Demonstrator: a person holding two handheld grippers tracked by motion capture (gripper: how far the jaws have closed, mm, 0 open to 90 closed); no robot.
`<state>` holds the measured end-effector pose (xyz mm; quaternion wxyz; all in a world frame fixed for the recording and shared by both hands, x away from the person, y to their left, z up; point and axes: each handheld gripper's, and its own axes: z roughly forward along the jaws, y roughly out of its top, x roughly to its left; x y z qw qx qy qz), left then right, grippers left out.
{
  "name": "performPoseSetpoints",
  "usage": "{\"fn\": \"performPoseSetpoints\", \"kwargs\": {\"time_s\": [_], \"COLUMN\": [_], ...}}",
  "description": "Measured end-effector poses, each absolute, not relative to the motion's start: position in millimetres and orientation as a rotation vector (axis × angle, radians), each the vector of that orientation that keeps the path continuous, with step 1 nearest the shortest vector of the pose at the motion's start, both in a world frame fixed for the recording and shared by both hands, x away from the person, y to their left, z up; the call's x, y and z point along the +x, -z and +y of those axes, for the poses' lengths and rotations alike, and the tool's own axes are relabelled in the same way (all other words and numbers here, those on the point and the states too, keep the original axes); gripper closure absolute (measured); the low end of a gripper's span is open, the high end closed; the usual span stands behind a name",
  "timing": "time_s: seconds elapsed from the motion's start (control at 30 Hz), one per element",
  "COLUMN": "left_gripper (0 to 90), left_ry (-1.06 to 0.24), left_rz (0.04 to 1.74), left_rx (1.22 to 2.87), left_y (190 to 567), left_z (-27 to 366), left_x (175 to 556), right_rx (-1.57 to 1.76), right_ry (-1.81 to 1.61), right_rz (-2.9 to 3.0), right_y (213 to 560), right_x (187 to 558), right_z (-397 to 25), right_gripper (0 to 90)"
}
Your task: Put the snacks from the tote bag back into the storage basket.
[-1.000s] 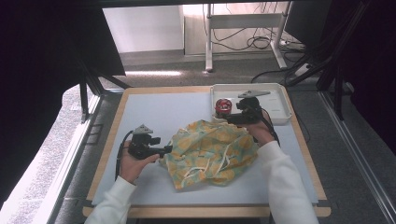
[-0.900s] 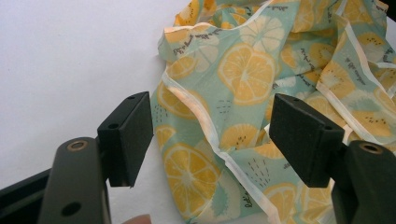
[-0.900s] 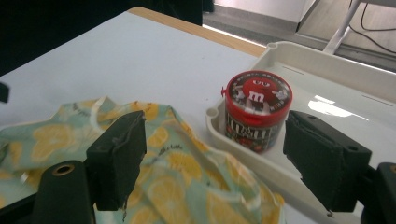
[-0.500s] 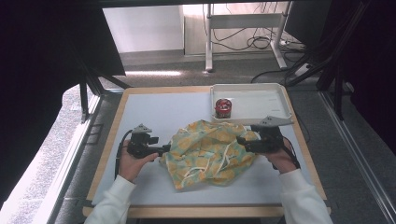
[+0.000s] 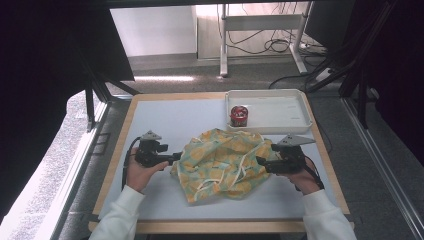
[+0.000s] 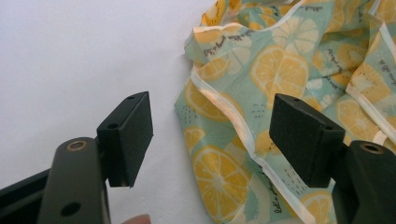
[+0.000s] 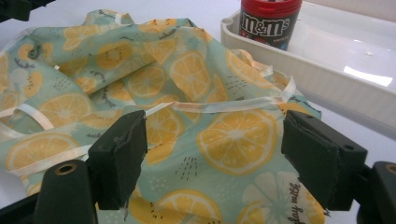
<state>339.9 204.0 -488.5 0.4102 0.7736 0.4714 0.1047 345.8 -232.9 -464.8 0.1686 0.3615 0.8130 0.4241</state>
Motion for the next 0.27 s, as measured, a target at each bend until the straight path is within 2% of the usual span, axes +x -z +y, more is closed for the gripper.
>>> {"fn": "performPoseSetpoints", "kwargs": {"time_s": [0.27], "left_gripper": [30.0], "left_ry": [-0.256], "left_rz": [1.177], "left_rx": [1.959], "left_y": [489.5], "left_z": [201.0], "left_x": [340.8], "right_rx": [1.028], "right_ry": [-1.229], "right_rz": [2.28], "right_y": [460.3], "right_x": [342.7], "right_z": [-235.0], "right_gripper": [22.4]}}
